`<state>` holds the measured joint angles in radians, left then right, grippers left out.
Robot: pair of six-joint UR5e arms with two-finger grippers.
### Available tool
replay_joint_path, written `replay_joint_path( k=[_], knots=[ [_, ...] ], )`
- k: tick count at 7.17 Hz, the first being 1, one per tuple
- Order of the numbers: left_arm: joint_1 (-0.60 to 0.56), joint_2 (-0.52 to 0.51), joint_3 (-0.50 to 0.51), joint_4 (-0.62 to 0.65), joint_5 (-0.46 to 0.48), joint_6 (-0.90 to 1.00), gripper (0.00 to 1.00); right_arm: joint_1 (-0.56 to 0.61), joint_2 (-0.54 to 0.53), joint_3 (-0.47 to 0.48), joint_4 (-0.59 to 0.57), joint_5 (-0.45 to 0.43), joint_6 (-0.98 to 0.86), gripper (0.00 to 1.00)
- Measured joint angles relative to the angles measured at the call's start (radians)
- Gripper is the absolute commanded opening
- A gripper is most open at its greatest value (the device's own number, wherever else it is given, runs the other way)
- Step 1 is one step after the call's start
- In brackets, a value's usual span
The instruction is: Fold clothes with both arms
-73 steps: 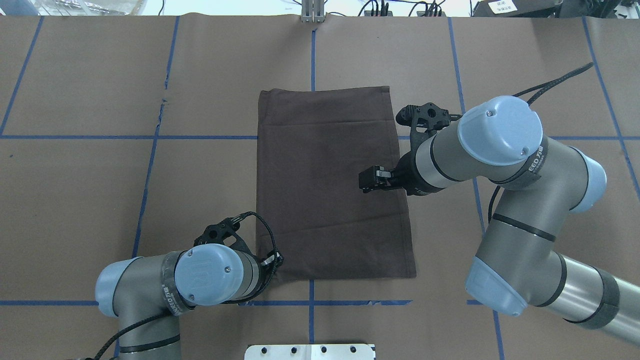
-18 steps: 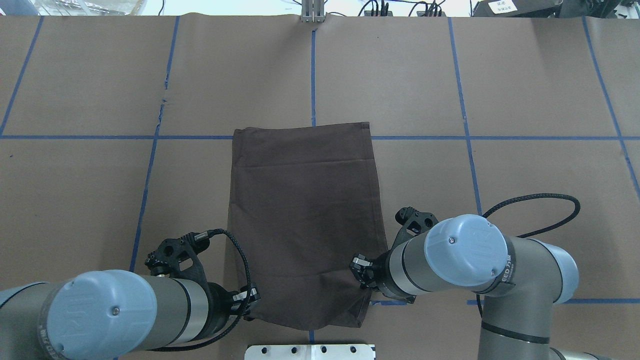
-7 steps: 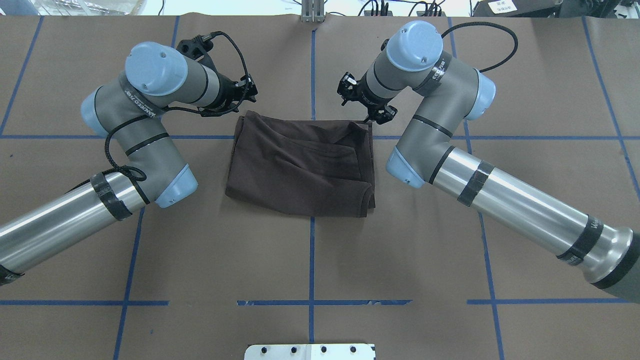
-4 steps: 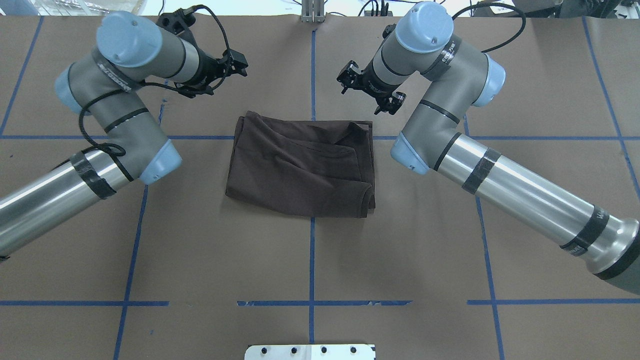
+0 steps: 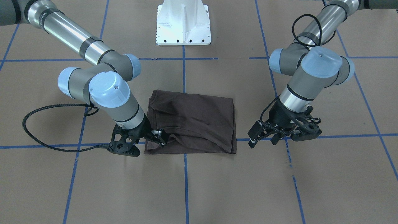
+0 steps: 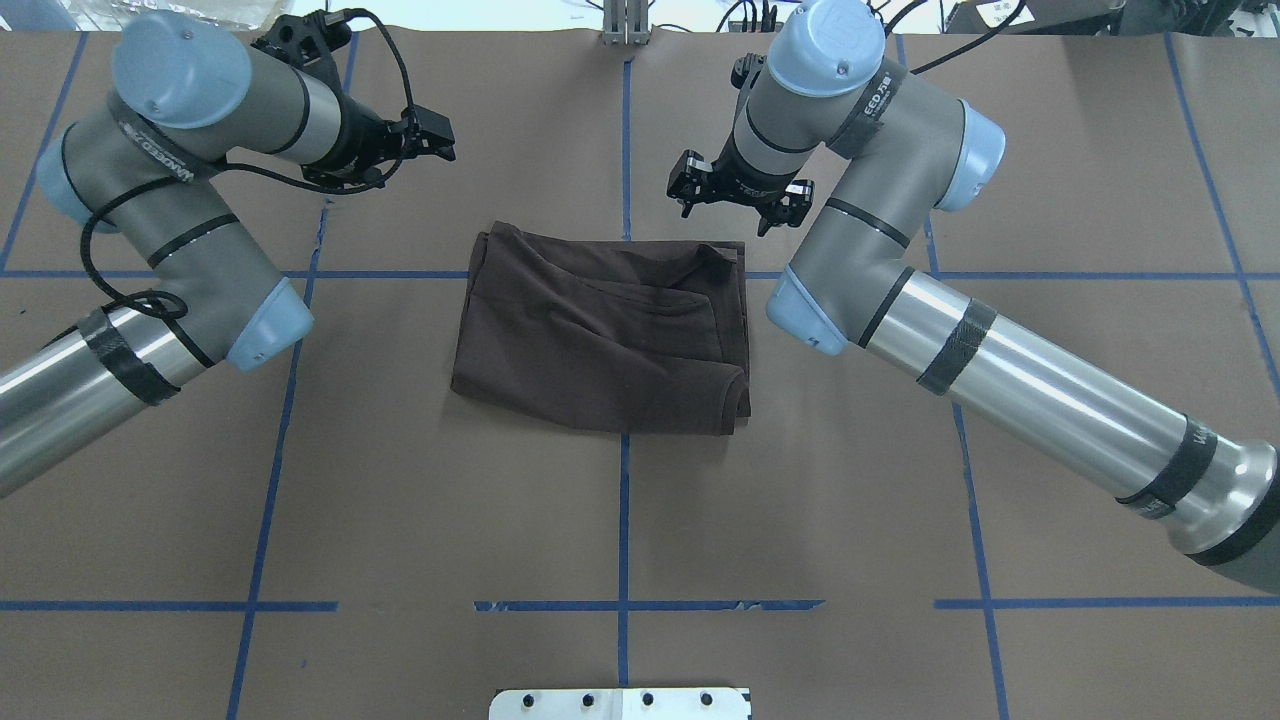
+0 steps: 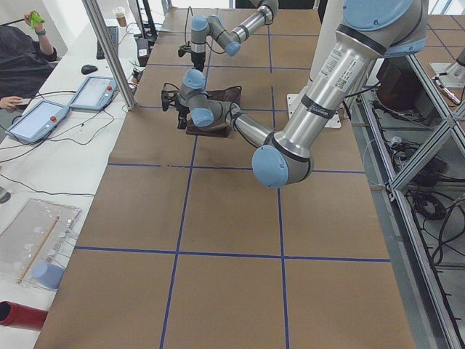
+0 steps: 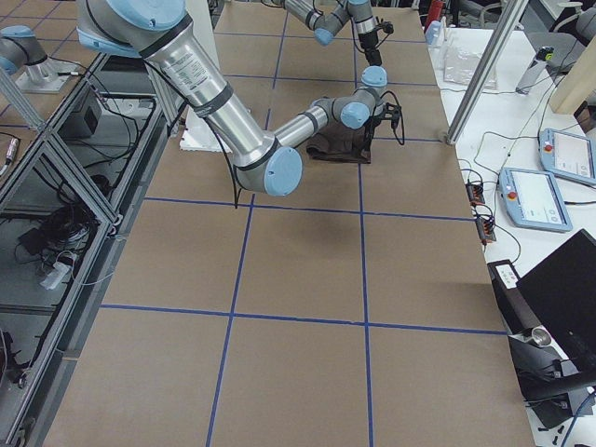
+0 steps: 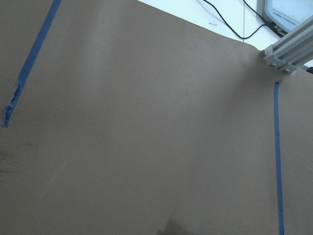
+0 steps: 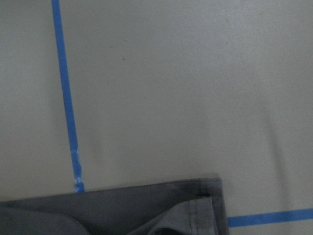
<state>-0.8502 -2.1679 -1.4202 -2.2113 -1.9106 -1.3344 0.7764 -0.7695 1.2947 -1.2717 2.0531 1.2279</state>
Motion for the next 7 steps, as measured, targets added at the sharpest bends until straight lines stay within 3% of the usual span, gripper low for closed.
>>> replay_joint_path(
  k=[2,3,4,7],
  knots=[
    [0.017,-0.016,0.015,-0.002,0.025,0.001,0.99,-0.03,-0.056,0.079,0.001,-0.001,-0.143,0.99],
    [0.018,-0.017,0.015,-0.003,0.026,0.001,0.99,-0.067,-0.074,0.099,0.005,-0.025,-0.191,0.94],
    [0.018,-0.018,0.014,-0.003,0.025,0.001,0.99,-0.108,-0.077,0.102,0.005,-0.074,-0.201,0.76],
    [0.015,-0.017,0.006,0.001,0.021,0.003,0.99,-0.16,-0.069,0.078,0.004,-0.157,-0.172,0.49]
  ],
)
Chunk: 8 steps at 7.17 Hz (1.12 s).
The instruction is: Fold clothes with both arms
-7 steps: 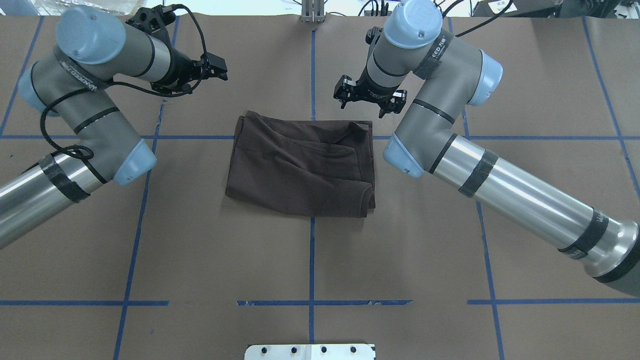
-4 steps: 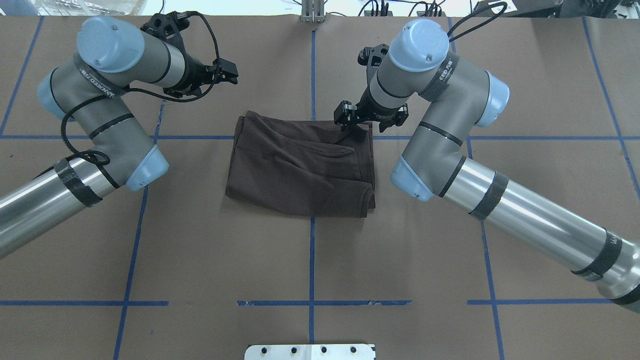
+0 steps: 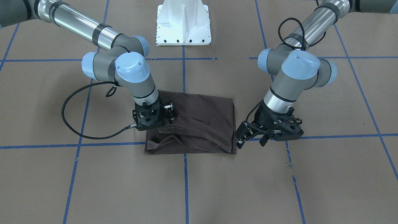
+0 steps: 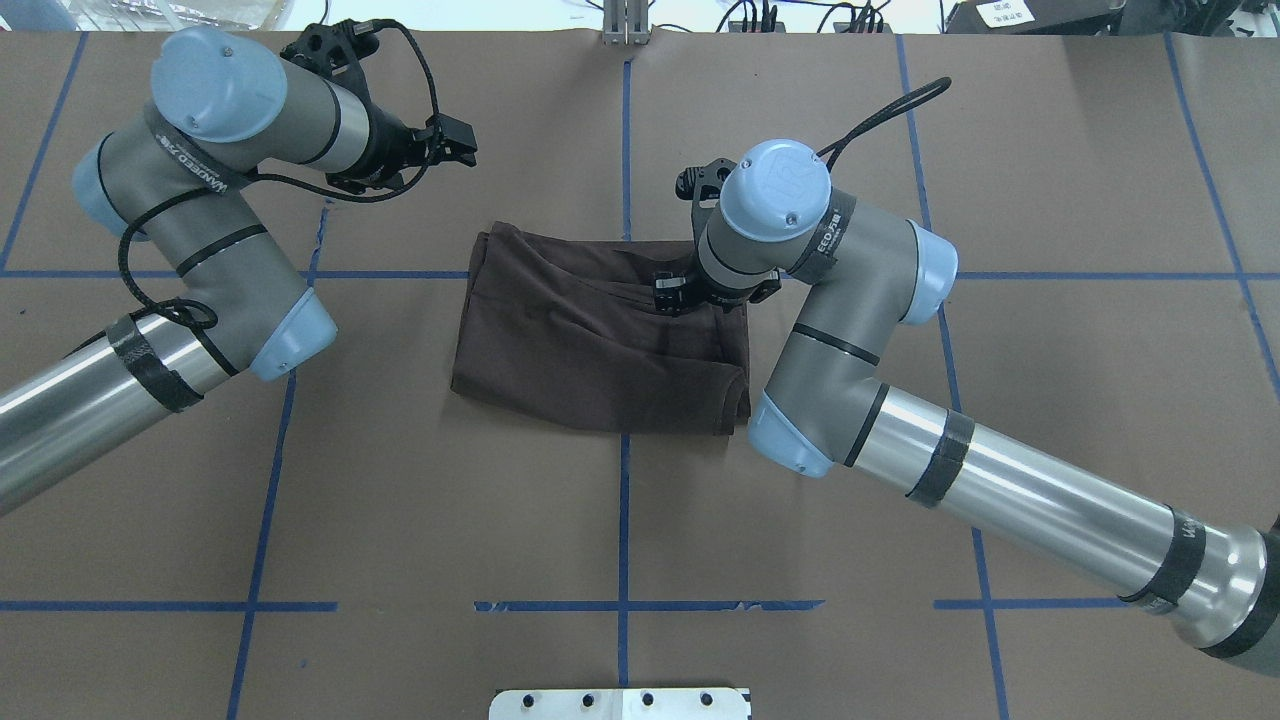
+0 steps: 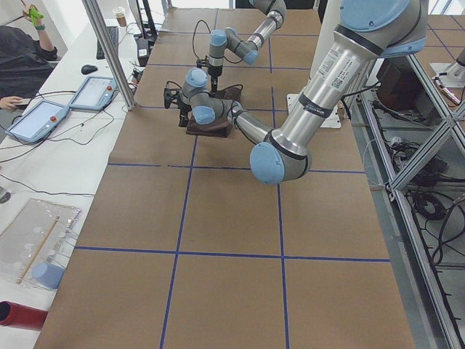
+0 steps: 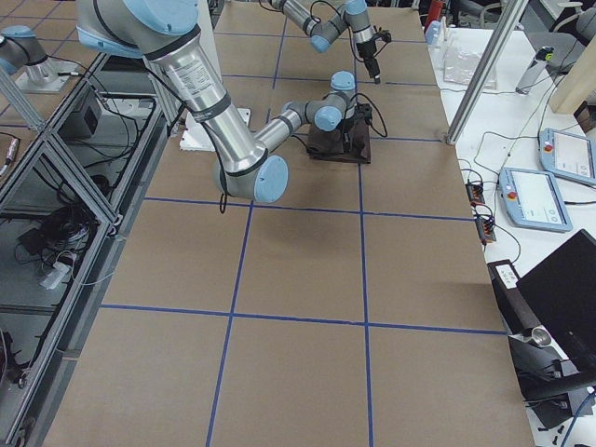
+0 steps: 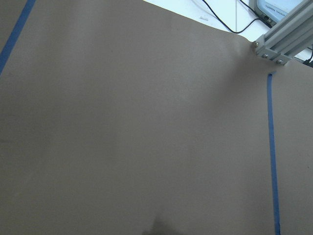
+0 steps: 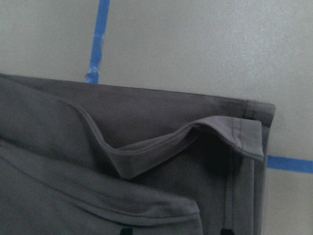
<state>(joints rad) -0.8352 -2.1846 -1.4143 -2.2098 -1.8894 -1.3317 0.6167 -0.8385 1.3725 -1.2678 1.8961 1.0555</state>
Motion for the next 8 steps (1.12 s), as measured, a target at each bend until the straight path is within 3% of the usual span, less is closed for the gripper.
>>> replay_joint_path(
  k=[1,2,3,4,8],
  knots=[
    [0.0,0.0,-0.001,0.001,-0.001,0.0,0.99,-0.008,0.001,-0.005,0.0,-0.003,0.004,0.46],
    [-0.001,0.0,-0.002,0.001,-0.001,0.0,0.99,-0.012,0.001,-0.009,-0.001,-0.004,0.001,0.31],
    [-0.001,0.0,-0.004,0.002,-0.002,0.0,0.99,-0.013,0.001,-0.012,-0.001,-0.004,-0.002,0.1],
    [-0.001,0.0,-0.007,0.002,-0.002,0.0,0.98,-0.013,0.0,-0.016,-0.001,-0.003,-0.005,0.0],
    [-0.001,0.0,-0.011,0.002,-0.002,0.0,0.94,0.006,0.004,-0.016,0.001,0.004,-0.014,0.0]
  ],
)
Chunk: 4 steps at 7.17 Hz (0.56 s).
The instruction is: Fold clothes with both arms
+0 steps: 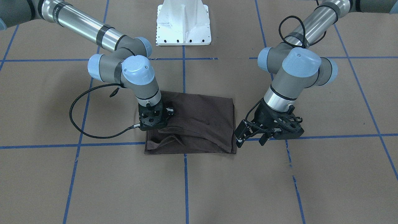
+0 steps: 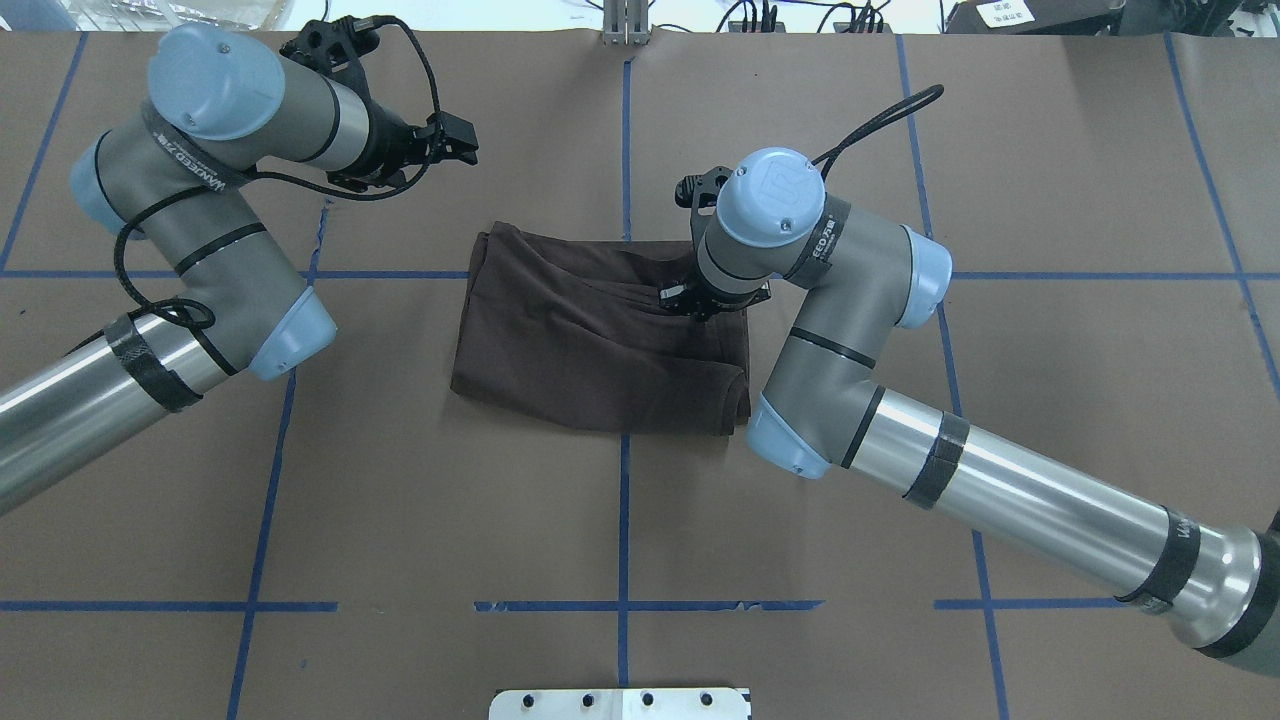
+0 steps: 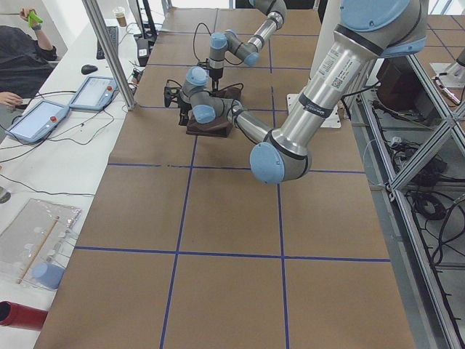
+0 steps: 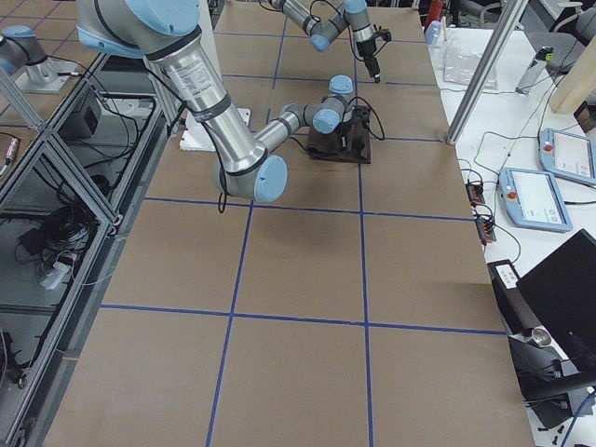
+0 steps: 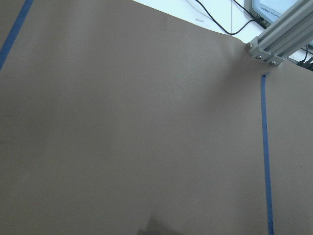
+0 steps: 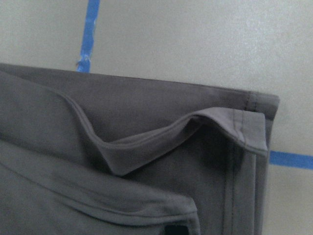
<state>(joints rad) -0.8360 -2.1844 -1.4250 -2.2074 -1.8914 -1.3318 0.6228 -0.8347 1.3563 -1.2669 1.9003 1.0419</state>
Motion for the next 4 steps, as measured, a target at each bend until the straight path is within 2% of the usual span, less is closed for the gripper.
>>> replay_joint_path(
  k=[4],
  knots=[
    [-0.002,0.0,-0.001,0.0,-0.001,-0.001,0.93,0.086,0.002,0.009,0.003,0.015,-0.006,0.0]
  ],
)
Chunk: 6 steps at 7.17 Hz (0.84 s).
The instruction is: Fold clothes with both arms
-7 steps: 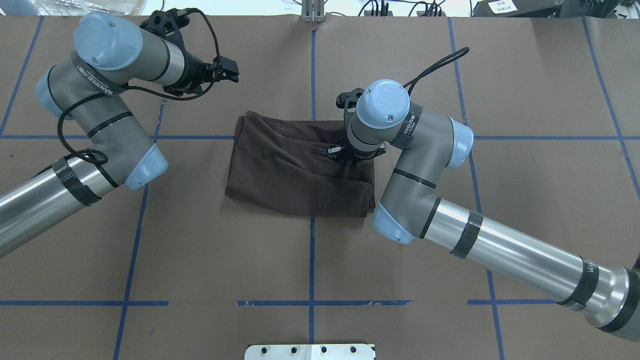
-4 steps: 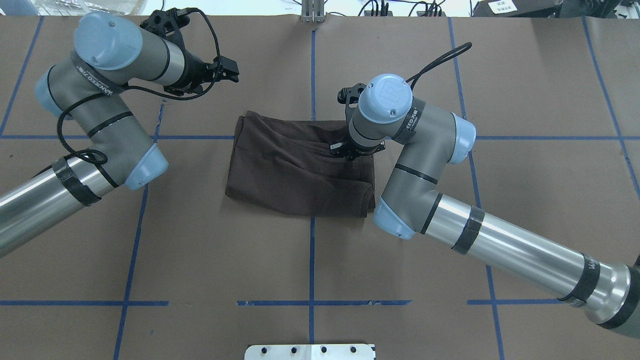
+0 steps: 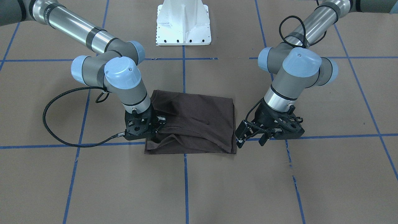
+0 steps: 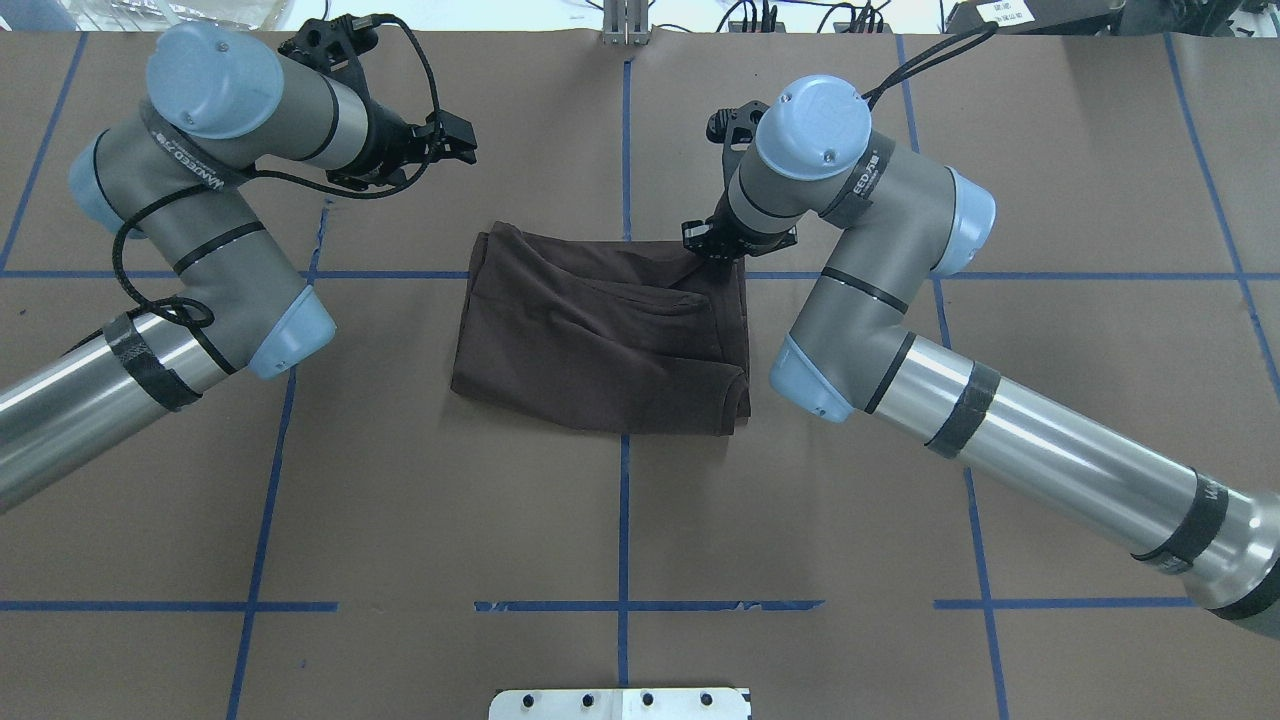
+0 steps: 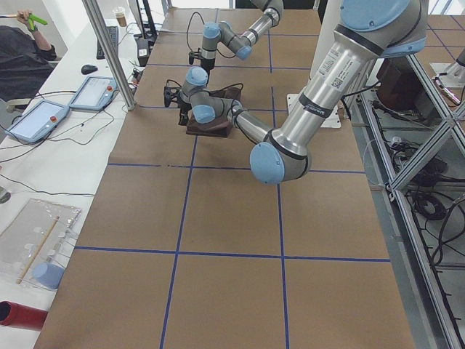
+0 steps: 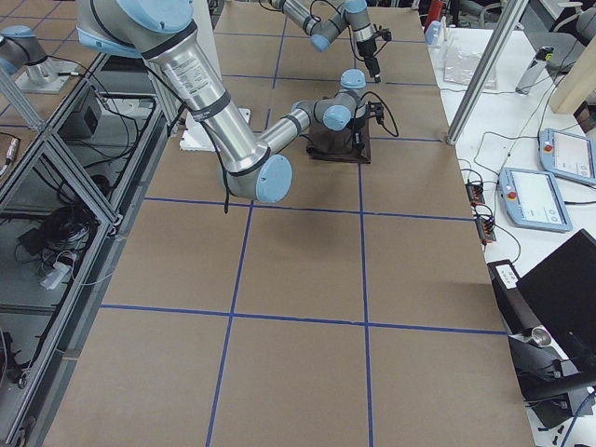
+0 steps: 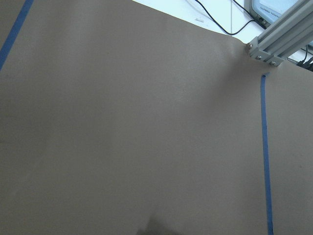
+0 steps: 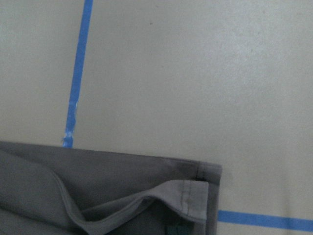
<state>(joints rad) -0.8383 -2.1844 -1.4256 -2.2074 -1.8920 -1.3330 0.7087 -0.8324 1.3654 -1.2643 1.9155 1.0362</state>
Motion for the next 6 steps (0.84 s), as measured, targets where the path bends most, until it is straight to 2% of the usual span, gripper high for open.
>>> replay_joint_path(
  k=[1,2,3,4,6],
  knots=[
    [0.0,0.0,-0.001,0.0,0.0,0.0,0.94,0.012,0.0,-0.004,-0.001,0.0,-0.005,0.12],
    [-0.001,0.0,-0.001,0.0,-0.001,0.0,0.94,0.012,0.003,-0.005,-0.001,0.003,-0.005,0.48],
    [-0.001,0.0,-0.001,0.0,-0.001,0.0,0.95,0.008,0.006,-0.003,-0.001,0.017,-0.001,0.89],
    [-0.001,-0.001,-0.001,0.0,-0.001,0.0,0.95,-0.002,0.008,0.002,0.0,0.04,0.003,0.99],
    [-0.002,-0.001,-0.001,0.0,-0.001,0.0,0.95,-0.026,0.017,0.004,0.0,0.055,0.03,0.98]
  ],
)
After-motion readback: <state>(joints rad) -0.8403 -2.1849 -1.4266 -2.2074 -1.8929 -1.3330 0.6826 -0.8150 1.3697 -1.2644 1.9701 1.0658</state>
